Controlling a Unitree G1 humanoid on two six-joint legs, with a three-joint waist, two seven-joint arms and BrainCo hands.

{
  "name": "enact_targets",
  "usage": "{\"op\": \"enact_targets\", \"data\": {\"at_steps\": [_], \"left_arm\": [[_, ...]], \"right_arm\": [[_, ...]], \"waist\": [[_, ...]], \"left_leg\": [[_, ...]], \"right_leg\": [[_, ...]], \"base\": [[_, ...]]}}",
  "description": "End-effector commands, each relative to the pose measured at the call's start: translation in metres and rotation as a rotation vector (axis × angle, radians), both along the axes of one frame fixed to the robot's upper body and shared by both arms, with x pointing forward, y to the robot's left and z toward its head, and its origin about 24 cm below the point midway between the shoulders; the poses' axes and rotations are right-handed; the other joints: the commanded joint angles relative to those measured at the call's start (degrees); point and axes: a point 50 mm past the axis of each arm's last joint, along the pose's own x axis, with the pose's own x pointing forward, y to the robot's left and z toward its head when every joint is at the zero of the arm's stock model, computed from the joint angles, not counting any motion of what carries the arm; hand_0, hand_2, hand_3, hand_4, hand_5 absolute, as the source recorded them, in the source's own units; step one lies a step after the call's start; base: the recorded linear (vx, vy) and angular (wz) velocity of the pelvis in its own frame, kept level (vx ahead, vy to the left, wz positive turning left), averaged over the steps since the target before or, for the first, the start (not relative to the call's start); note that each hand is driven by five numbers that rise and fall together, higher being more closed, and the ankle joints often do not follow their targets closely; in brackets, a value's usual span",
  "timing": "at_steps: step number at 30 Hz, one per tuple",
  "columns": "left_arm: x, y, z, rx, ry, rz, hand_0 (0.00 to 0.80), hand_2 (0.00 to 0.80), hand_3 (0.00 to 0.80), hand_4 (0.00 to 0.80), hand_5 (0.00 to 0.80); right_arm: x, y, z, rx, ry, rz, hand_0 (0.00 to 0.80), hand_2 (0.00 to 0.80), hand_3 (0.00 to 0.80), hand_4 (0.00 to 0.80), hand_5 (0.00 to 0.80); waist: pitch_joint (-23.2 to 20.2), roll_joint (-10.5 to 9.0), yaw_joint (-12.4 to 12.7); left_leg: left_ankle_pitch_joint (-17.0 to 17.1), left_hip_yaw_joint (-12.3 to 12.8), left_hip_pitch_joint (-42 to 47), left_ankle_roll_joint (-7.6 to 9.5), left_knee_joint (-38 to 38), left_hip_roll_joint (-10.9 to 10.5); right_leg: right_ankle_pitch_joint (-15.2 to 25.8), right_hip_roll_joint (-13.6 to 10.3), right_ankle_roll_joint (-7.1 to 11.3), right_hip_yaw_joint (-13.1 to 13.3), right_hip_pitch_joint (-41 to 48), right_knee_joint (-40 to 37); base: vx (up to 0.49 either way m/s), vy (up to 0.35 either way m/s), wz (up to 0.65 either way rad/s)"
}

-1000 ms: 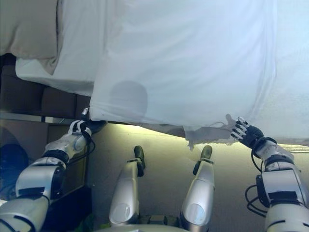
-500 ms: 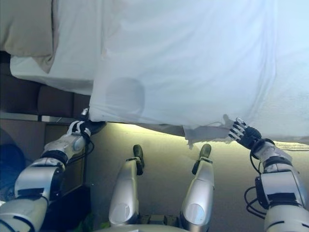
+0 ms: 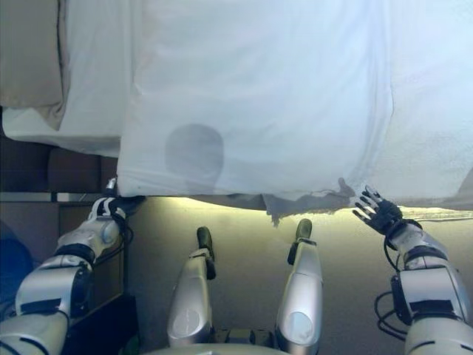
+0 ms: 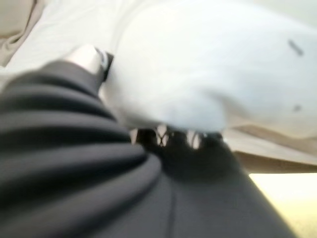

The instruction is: Make the bed neatly

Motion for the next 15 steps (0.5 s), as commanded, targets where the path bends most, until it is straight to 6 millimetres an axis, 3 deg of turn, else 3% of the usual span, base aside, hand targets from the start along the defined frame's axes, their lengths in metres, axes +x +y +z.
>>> {"op": "enact_targets", "data": {"at_steps": [1, 10, 15], "left_arm": [[-0.021, 0.096, 0.058, 0.099, -0.154, 0.380, 0.800, 0.800, 0.800, 0.800, 0.800], [-0.044, 0.134, 0.080, 0.150, -0.130, 0.477, 0.800, 0.800, 0.800, 0.800, 0.800], [-0.047, 0.138, 0.086, 0.152, -0.129, 0.473, 0.800, 0.800, 0.800, 0.800, 0.800]], "right_arm": [[-0.008, -0.011, 0.002, 0.010, 0.000, -0.040, 0.000, 0.000, 0.000, 0.000, 0.000], [-0.003, -0.016, 0.016, -0.017, -0.049, 0.006, 0.000, 0.000, 0.000, 0.000, 0.000], [0.001, -0.016, 0.021, -0.019, -0.063, 0.012, 0.000, 0.000, 0.000, 0.000, 0.000]], "waist": [[-1.42, -0.35, 0.59], [0.02, -0.27, 1.01], [0.48, -0.70, 1.52]], "left_leg": [[-0.60, 1.72, -2.76, 2.96, 3.66, -0.17], [-5.49, 1.04, -7.53, 4.09, 11.80, -1.02], [-5.80, 0.51, -9.23, 4.52, 12.51, -1.09]], "right_leg": [[-1.97, -3.21, 1.39, 0.61, 1.41, 1.10], [-0.27, -4.35, 1.71, 2.41, -0.98, 0.79], [0.19, -3.95, 1.75, 2.40, -1.93, 0.59]], "base": [[-0.011, 0.247, 0.11], [-0.028, 0.136, 0.01], [-0.048, 0.026, -0.07]]}}
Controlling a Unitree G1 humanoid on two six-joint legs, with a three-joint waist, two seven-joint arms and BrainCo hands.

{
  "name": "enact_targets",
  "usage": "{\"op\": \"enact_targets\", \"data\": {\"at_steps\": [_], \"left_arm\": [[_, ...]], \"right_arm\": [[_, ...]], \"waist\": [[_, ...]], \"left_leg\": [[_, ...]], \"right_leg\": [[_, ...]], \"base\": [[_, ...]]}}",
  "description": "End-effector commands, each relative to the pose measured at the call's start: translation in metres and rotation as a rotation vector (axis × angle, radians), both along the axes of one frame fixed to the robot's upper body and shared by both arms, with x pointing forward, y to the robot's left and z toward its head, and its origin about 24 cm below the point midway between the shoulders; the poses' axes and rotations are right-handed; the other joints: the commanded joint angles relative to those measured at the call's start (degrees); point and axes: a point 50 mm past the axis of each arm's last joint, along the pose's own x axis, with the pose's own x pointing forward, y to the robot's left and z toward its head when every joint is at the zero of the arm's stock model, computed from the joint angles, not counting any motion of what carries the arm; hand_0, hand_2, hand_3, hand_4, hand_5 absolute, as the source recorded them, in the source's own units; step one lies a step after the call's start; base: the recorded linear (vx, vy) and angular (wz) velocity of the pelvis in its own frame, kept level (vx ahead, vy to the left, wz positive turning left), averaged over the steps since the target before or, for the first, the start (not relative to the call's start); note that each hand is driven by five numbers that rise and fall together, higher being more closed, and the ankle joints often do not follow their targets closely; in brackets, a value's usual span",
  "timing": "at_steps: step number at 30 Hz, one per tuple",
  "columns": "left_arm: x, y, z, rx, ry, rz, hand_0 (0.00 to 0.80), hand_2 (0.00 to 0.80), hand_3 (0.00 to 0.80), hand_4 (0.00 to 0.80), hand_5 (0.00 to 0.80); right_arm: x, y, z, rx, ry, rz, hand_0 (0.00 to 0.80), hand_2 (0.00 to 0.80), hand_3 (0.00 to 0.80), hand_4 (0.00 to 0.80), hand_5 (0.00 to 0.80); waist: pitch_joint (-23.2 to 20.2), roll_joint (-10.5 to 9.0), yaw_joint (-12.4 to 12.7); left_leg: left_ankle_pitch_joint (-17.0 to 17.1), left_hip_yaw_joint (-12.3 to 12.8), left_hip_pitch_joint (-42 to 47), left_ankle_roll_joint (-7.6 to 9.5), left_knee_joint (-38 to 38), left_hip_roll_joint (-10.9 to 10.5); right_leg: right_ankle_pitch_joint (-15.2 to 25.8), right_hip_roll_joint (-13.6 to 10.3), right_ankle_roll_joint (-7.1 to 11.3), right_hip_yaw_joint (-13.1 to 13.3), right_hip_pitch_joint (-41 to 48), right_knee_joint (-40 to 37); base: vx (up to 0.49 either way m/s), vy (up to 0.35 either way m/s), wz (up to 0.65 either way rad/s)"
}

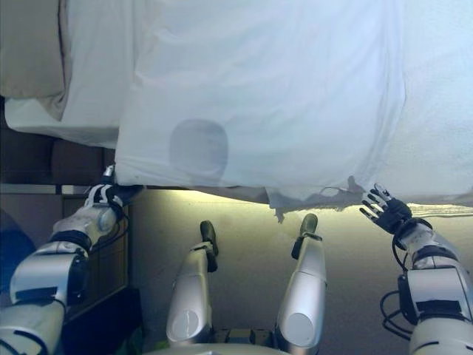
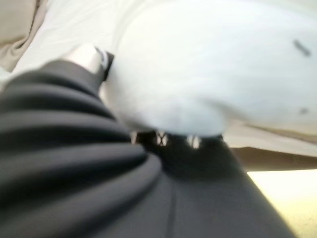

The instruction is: Make the bed neatly

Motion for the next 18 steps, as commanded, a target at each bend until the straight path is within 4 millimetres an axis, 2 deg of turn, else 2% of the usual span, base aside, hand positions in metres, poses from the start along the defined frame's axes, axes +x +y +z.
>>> {"op": "enact_targets", "data": {"at_steps": [1, 8, 9, 10, 18], "left_arm": [[-0.055, 0.129, 0.067, 0.127, -0.140, 0.456, 0.800, 0.800, 0.800, 0.800, 0.800], [-0.041, 0.106, 0.058, 0.118, -0.131, 0.305, 0.800, 0.800, 0.800, 0.800, 0.800], [-0.038, 0.102, 0.056, 0.114, -0.125, 0.284, 0.709, 0.709, 0.709, 0.709, 0.709], [-0.036, 0.098, 0.054, 0.104, -0.124, 0.261, 0.000, 0.000, 0.000, 0.000, 0.000], [-0.026, 0.063, 0.027, 0.064, -0.059, 0.091, 0.000, 0.000, 0.000, 0.000, 0.000]], "right_arm": [[-0.001, -0.010, 0.011, -0.022, -0.018, -0.015, 0.000, 0.000, 0.000, 0.000, 0.000], [0.007, -0.007, 0.018, -0.010, -0.054, -0.002, 0.000, 0.000, 0.000, 0.000, 0.000], [0.008, -0.006, 0.019, -0.008, -0.061, 0.001, 0.000, 0.000, 0.000, 0.000, 0.000], [0.009, -0.006, 0.021, -0.006, -0.066, 0.002, 0.000, 0.000, 0.000, 0.000, 0.000], [0.019, -0.001, 0.031, -0.006, -0.101, 0.014, 0.000, 0.000, 0.000, 0.000, 0.000]], "waist": [[0.22, -1.02, 1.48], [0.38, -1.98, 1.49], [0.38, -2.15, 1.47], [0.38, -2.28, 1.43], [0.39, -2.94, 1.07]], "left_leg": [[-4.36, 0.48, -4.35, 5.28, 6.33, -1.24], [-3.93, 0.31, -6.00, 5.63, 6.44, -1.22], [-3.87, 0.30, -6.37, 5.66, 6.46, -1.19], [-3.84, 0.34, -6.55, 5.66, 6.48, -1.15], [-4.03, -0.09, -9.87, 5.84, 8.01, -0.94]], "right_leg": [[0.52, -3.17, 2.31, 2.36, 1.97, -2.04], [1.68, -2.53, 2.55, 2.27, 0.65, -2.70], [1.82, -2.43, 2.58, 2.26, 0.32, -2.78], [1.90, -2.36, 2.63, 2.27, 0.13, -2.84], [1.77, -1.83, 2.57, 2.61, -3.28, -1.14]], "base": [[-0.057, 0.017, -0.04], [-0.049, -0.010, 0.02], [-0.048, -0.015, 0.05], [-0.046, -0.012, 0.03], [-0.047, -0.008, 0.00]]}}
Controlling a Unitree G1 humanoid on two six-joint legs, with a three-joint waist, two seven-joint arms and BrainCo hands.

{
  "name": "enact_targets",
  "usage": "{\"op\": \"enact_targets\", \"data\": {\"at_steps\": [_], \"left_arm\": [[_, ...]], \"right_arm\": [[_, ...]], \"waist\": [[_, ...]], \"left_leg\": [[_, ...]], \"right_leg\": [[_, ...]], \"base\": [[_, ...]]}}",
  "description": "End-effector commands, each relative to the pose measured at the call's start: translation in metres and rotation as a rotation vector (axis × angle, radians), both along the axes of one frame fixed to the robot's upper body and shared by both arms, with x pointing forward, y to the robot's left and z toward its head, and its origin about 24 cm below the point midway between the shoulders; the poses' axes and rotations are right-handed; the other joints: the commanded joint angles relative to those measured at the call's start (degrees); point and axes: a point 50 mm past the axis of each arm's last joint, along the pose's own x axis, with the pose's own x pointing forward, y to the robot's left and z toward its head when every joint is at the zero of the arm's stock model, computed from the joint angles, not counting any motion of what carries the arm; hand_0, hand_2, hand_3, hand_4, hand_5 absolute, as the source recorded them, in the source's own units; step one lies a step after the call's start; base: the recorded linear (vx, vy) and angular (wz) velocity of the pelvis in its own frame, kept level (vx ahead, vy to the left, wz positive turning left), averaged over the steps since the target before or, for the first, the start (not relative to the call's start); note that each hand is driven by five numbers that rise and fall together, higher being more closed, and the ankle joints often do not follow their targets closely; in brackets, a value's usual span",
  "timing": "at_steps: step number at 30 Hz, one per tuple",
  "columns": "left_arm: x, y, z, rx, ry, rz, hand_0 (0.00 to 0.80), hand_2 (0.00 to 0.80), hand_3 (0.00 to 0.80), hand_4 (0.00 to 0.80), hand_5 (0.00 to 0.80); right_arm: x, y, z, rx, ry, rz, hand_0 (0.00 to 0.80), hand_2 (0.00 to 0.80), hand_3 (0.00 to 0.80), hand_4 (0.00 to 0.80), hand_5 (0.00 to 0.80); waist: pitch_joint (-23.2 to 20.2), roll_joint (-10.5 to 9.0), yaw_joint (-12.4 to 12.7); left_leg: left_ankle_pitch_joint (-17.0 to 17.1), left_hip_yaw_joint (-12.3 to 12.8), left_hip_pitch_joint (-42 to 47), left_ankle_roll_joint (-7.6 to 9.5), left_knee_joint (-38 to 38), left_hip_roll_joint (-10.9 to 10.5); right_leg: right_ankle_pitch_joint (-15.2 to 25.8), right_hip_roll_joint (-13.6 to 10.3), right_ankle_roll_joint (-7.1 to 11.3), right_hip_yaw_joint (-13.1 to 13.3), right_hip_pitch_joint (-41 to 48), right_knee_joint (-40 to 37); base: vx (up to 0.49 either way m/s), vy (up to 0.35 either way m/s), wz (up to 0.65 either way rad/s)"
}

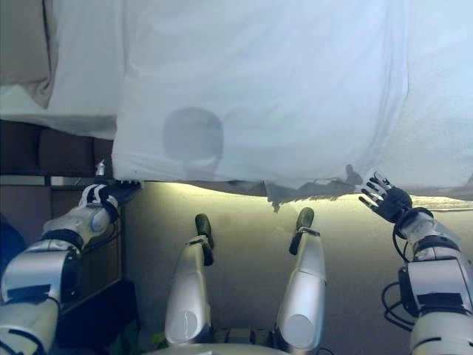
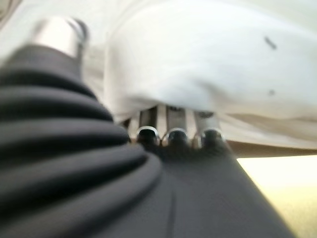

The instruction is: Make the bed neatly

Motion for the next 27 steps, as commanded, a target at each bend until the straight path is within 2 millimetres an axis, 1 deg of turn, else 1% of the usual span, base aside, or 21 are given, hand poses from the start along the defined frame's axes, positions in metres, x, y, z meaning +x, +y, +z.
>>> {"op": "enact_targets", "data": {"at_steps": [1, 5, 8, 13, 14, 15, 18, 20, 24, 27], "left_arm": [[-0.022, 0.056, 0.020, 0.074, -0.044, 0.145, 0.000, 0.000, 0.000, 0.000, 0.000], [-0.019, 0.040, 0.006, 0.031, -0.018, 0.106, 0.000, 0.000, 0.000, 0.000, 0.000], [-0.021, 0.023, -0.010, 0.024, 0.017, 0.023, 0.000, 0.000, 0.000, 0.000, 0.000], [-0.035, -0.003, -0.043, 0.033, 0.078, -0.127, 0.000, 0.000, 0.000, 0.000, 0.000], [-0.038, -0.006, -0.047, 0.032, 0.078, -0.148, 0.000, 0.000, 0.000, 0.000, 0.000], [-0.042, -0.009, -0.053, 0.044, 0.086, -0.174, 0.000, 0.000, 0.000, 0.000, 0.000], [-0.048, -0.016, -0.061, 0.073, 0.062, -0.238, 0.000, 0.000, 0.000, 0.000, 0.000], [-0.052, -0.021, -0.066, 0.116, 0.074, -0.310, 0.000, 0.000, 0.000, 0.000, 0.000], [-0.063, -0.022, -0.079, 0.223, 0.159, -0.409, 0.000, 0.000, 0.000, 0.000, 0.000], [-0.069, -0.026, -0.084, 0.237, 0.149, -0.481, 0.000, 0.000, 0.000, 0.000, 0.000]], "right_arm": [[0.003, -0.003, 0.008, 0.009, -0.034, -0.017, 0.000, 0.000, 0.000, 0.000, 0.000], [0.009, 0.003, 0.011, 0.012, -0.057, -0.004, 0.000, 0.000, 0.000, 0.000, 0.000], [0.014, 0.009, 0.011, 0.023, -0.067, 0.003, 0.000, 0.000, 0.000, 0.000, 0.000], [0.015, 0.019, 0.002, 0.062, -0.086, 0.016, 0.000, 0.000, 0.000, 0.000, 0.000], [0.015, 0.020, 0.001, 0.068, -0.088, 0.017, 0.000, 0.000, 0.000, 0.000, 0.000], [0.015, 0.021, -0.001, 0.075, -0.090, 0.018, 0.000, 0.000, 0.000, 0.000, 0.000], [0.014, 0.024, -0.004, 0.086, -0.089, 0.016, 0.000, 0.000, 0.000, 0.000, 0.000], [0.013, 0.025, -0.008, 0.092, -0.086, 0.016, 0.000, 0.000, 0.000, 0.000, 0.000], [0.012, 0.029, -0.014, 0.106, -0.080, 0.012, 0.000, 0.000, 0.000, 0.000, 0.000], [0.010, 0.029, -0.017, 0.103, -0.064, 0.018, 0.000, 0.000, 0.000, 0.000, 0.000]], "waist": [[-0.02, -2.53, 0.81], [-0.02, -2.89, 1.00], [-0.02, -3.28, 1.35], [-0.02, -4.18, 2.38], [-0.05, -4.30, 2.57], [-0.05, -4.46, 2.76], [-0.05, -4.67, 3.11], [-0.06, -4.68, 3.26], [-0.14, -4.36, 3.40], [-0.65, -3.95, 3.23]], "left_leg": [[-3.73, 1.56, -3.77, 5.93, 4.99, -1.73], [-4.20, 1.24, -5.61, 5.85, 6.35, -1.60], [-4.50, 0.84, -6.60, 5.84, 7.23, -1.42], [-4.64, 0.18, -6.48, 5.79, 7.20, -1.24], [-5.91, -0.25, -5.57, 5.33, 7.24, -1.14], [-5.91, -0.34, -5.25, 5.26, 7.12, -1.06], [-5.82, -0.57, -4.12, 5.24, 6.50, -0.87], [-5.69, -0.61, -3.18, 5.21, 5.95, -0.77], [-5.51, -0.23, -1.13, 4.77, 4.99, -0.52], [-5.38, 0.31, 0.60, 4.54, 4.18, -0.38]], "right_leg": [[0.89, -2.76, 2.77, 3.20, 0.72, -1.32], [0.44, -2.81, 2.64, 3.23, -0.95, 0.17], [0.17, -2.83, 2.60, 3.10, -1.75, 1.15], [0.66, -2.89, 3.08, 2.27, -1.23, 0.75], [-0.38, -2.74, 3.75, 2.43, -0.31, 0.86], [-0.28, -2.73, 3.85, 2.19, 0.15, 0.56], [-0.15, -2.69, 4.02, 1.75, 1.42, 0.02], [-0.10, -2.71, 4.18, 1.44, 2.43, -0.43], [-0.16, -3.02, 4.62, 0.85, 4.45, -1.21], [-0.24, -3.27, 4.75, 0.72, 5.96, -1.92]], "base": [[-0.063, -0.017, -0.01], [-0.058, -0.019, -0.01], [-0.046, -0.039, 0.01], [0.000, -0.090, 0.01], [0.082, -0.103, 0.01], [0.084, -0.080, 0.00], [0.019, -0.079, 0.01], [0.027, -0.063, 0.07], [0.036, -0.054, 0.08], [0.053, -0.024, 0.00]]}}
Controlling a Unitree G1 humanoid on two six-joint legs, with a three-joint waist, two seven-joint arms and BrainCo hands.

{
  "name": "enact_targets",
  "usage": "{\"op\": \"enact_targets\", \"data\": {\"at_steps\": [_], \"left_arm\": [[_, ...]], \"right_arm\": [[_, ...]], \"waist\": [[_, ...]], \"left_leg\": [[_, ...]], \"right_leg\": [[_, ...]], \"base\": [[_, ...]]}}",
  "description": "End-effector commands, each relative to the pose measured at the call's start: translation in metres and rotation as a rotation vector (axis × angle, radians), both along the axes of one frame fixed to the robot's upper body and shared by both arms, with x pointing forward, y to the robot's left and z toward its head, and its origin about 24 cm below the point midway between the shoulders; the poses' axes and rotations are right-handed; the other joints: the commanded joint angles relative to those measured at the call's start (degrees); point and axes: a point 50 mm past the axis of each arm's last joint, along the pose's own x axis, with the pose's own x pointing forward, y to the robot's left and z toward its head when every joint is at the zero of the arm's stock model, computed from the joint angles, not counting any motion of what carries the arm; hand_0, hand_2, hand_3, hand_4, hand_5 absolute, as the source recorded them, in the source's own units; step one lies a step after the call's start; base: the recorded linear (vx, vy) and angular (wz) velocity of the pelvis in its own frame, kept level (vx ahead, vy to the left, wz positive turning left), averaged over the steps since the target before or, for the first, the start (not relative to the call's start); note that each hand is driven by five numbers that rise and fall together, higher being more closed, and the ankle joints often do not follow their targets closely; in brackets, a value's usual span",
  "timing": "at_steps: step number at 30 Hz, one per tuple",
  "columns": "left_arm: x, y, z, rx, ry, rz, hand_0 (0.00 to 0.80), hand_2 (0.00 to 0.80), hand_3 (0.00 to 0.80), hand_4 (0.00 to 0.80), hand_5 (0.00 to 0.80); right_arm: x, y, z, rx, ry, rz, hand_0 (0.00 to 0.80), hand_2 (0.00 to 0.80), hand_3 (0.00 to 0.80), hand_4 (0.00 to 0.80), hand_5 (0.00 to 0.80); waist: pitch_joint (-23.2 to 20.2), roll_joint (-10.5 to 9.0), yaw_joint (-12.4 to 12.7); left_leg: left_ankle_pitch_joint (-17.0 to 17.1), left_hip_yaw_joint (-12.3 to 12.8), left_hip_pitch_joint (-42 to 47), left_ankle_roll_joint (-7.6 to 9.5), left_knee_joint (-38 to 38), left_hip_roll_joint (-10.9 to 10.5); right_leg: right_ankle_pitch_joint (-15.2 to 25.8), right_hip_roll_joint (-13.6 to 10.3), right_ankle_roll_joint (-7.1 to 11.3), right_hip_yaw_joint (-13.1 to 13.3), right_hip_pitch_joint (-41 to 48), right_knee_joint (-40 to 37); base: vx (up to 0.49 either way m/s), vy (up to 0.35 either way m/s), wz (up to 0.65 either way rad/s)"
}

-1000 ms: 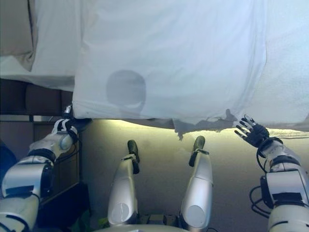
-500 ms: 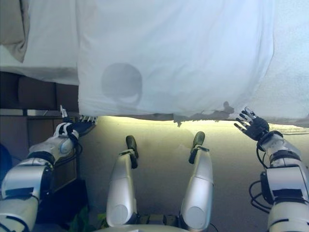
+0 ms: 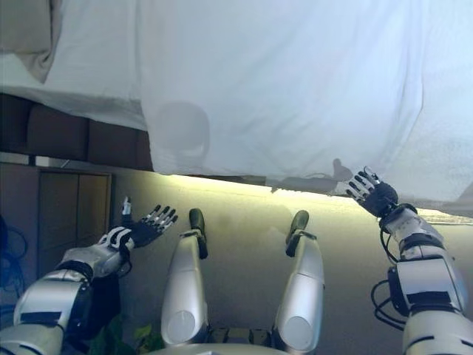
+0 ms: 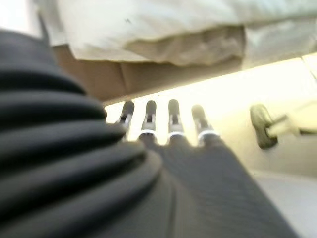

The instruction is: Make the bed neatly

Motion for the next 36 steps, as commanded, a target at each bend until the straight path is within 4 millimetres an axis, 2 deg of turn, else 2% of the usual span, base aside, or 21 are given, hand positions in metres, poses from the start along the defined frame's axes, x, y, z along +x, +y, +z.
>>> {"op": "enact_targets", "data": {"at_steps": [1, 4, 6, 9, 14, 15, 16, 19, 23, 27, 32, 35, 36], "left_arm": [[-0.007, -0.002, -0.003, 0.004, -0.027, -0.088, 0.000, 0.000, 0.000, 0.000, 0.000], [-0.006, -0.004, 0.003, -0.067, -0.161, -0.108, 0.000, 0.000, 0.000, 0.000, 0.000], [0.003, -0.014, 0.018, -0.162, -0.371, -0.141, 0.000, 0.000, 0.000, 0.000, 0.000], [0.003, -0.032, 0.027, -0.236, -0.602, -0.224, 0.000, 0.000, 0.000, 0.000, 0.000], [0.000, -0.051, 0.035, -0.266, -0.808, -0.365, 0.000, 0.000, 0.000, 0.000, 0.000], [0.001, -0.053, 0.038, -0.273, -0.832, -0.382, 0.000, 0.000, 0.000, 0.000, 0.000], [0.003, -0.055, 0.041, -0.270, -0.841, -0.392, 0.000, 0.000, 0.000, 0.000, 0.000], [0.005, -0.057, 0.043, -0.270, -0.830, -0.390, 0.000, 0.000, 0.000, 0.000, 0.000], [0.001, -0.057, 0.034, -0.281, -0.752, -0.279, 0.000, 0.000, 0.000, 0.000, 0.000], [-0.010, -0.050, 0.011, -0.216, -0.604, -0.162, 0.000, 0.000, 0.000, 0.000, 0.000], [-0.038, -0.047, -0.031, -0.115, -0.379, -0.028, 0.000, 0.000, 0.000, 0.000, 0.000], [-0.048, -0.055, -0.049, -0.025, -0.247, -0.018, 0.000, 0.000, 0.000, 0.000, 0.000], [-0.054, -0.065, -0.053, -0.096, -0.189, -0.060, 0.000, 0.000, 0.000, 0.000, 0.000]], "right_arm": [[-0.002, 0.003, -0.006, 0.014, -0.009, -0.003, 0.000, 0.000, 0.000, 0.000, 0.000], [-0.006, -0.001, -0.008, 0.012, 0.000, -0.004, 0.000, 0.000, 0.000, 0.000, 0.000], [-0.010, -0.003, -0.012, 0.009, 0.005, -0.011, 0.000, 0.000, 0.000, 0.000, 0.000], [-0.019, 0.001, -0.027, 0.020, 0.024, -0.038, 0.000, 0.000, 0.000, 0.000, 0.000], [-0.028, 0.005, -0.043, 0.069, 0.054, -0.071, 0.000, 0.000, 0.000, 0.000, 0.000], [-0.030, 0.006, -0.046, 0.075, 0.057, -0.069, 0.000, 0.000, 0.000, 0.000, 0.000], [-0.031, 0.009, -0.050, 0.079, 0.065, -0.064, 0.000, 0.000, 0.000, 0.000, 0.000], [-0.035, 0.015, -0.059, 0.068, 0.087, -0.046, 0.000, 0.000, 0.000, 0.000, 0.000], [-0.051, 0.022, -0.079, 0.000, 0.164, 0.007, 0.000, 0.000, 0.000, 0.000, 0.000], [-0.074, 0.028, -0.102, 0.017, 0.224, -0.005, 0.000, 0.000, 0.000, 0.000, 0.000], [-0.118, 0.035, -0.137, 0.009, 0.345, 0.003, 0.000, 0.000, 0.000, 0.000, 0.000], [-0.136, 0.045, -0.151, 0.006, 0.402, 0.042, 0.000, 0.000, 0.000, 0.000, 0.000], [-0.140, 0.047, -0.154, 0.004, 0.418, 0.056, 0.000, 0.000, 0.000, 0.000, 0.000]], "waist": [[-0.81, -1.00, 0.51], [-1.33, -0.56, 0.38], [-1.39, -0.29, 0.43], [-1.71, -0.20, 1.10], [-2.50, -0.66, 1.87], [-2.55, -0.82, 1.85], [-2.97, -0.97, 1.78], [-4.13, -1.32, 1.50], [-6.66, -1.60, 0.73], [-9.73, -2.30, 0.17], [-14.96, -2.80, -0.58], [-17.78, -2.89, -0.75], [-18.21, -2.95, -0.69]], "left_leg": [[-3.03, 2.10, 1.36, 3.94, 0.81, -0.91], [-2.72, 2.43, 2.74, 3.79, -0.19, -1.13], [-1.52, 2.79, 3.47, 4.13, -1.18, -1.52], [-3.41, 2.20, 5.09, 3.89, -1.29, -1.81], [-3.93, 2.08, 7.36, 3.83, -2.28, -1.81], [-2.50, 2.34, 7.33, 4.16, -2.78, -1.88], [-2.47, 2.44, 8.15, 4.10, -3.12, -1.87], [-2.22, 2.75, 10.31, 4.07, -4.27, -1.98], [-1.21, 3.52, 14.62, 3.94, -7.76, -2.21], [0.43, 4.69, 19.66, 4.02, -12.67, -2.64], [2.58, 6.75, 26.76, 4.30, -19.95, -2.96], [3.78, 7.83, 30.33, 4.14, -23.54, -2.82], [4.14, 8.03, 31.34, 4.06, -24.46, -2.78]], "right_leg": [[-0.32, -3.28, 4.18, 2.41, 2.71, -0.78], [-0.26, -3.38, 4.26, 2.36, 3.98, -1.70], [0.86, -3.37, 3.83, 2.01, 4.69, -2.97], [-0.59, -3.16, 4.38, 1.98, 6.39, -3.07], [-0.73, -3.29, 4.60, 1.32, 8.78, -3.96], [0.69, -3.32, 4.08, 1.00, 8.90, -4.82], [0.82, -3.22, 4.17, 0.96, 9.71, -5.35], [1.44, -3.01, 4.30, 0.96, 11.88, -7.27], [2.58, -2.49, 4.29, 1.23, 16.17, -11.68], [4.06, -1.70, 4.11, 0.41, 21.58, -16.93], [5.26, 0.05, 4.41, -0.49, 28.76, -23.74], [5.94, 0.73, 4.62, -1.50, 32.69, -27.11], [6.14, 0.95, 4.69, -1.77, 33.72, -27.84]], "base": [[0.059, -0.006, -0.02], [0.068, -0.002, 0.02], [-0.007, 0.000, 0.02], [0.101, -0.047, -0.01], [0.023, -0.086, -0.01], [-0.034, -0.100, -0.01], [-0.035, -0.079, -0.01], [0.075, -0.082, -0.02], [0.109, -0.065, -0.08], [0.126, -0.116, -0.07], [0.190, -0.087, -0.10], [0.158, -0.068, -0.06], [0.178, -0.105, -0.05]]}}
